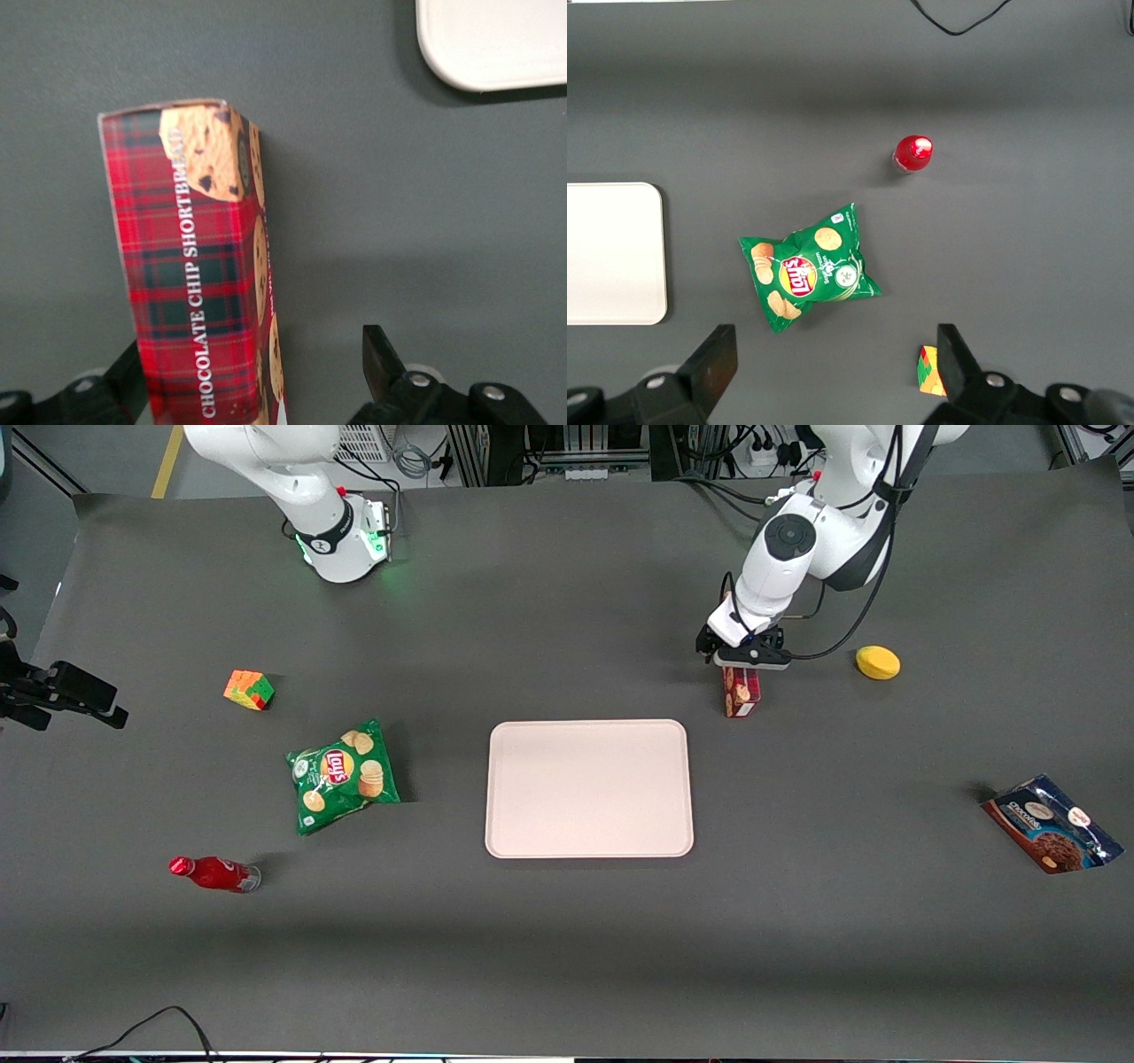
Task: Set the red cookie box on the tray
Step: 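Lower the left gripper around the box and close on it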
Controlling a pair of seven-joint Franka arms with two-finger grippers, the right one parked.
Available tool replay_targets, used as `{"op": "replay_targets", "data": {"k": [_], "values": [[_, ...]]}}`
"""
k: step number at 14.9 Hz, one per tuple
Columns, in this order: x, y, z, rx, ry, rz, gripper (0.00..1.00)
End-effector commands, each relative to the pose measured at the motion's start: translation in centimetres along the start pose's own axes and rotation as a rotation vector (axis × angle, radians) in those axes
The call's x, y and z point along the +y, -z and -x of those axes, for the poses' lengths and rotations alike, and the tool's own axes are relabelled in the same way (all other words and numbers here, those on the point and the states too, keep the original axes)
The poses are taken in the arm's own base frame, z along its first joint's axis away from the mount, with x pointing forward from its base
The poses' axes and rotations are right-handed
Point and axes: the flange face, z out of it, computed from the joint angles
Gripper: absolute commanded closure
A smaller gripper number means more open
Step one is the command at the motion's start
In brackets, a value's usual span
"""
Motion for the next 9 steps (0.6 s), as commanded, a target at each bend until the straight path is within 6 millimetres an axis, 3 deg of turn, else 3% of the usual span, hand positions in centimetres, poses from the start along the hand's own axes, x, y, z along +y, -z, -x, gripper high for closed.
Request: {"op": "replay_targets", "data": {"k": [1, 4, 9], "values": [[-0.17, -0.1, 1.12, 0.009, -0.007, -0.008, 0.04], [-0.26, -0.22, 1.2, 0.004, -0.015, -0.011, 0.14], [-0.96, -0.3, 0.94, -0.012, -0.065, -0.021, 0.65]]}}
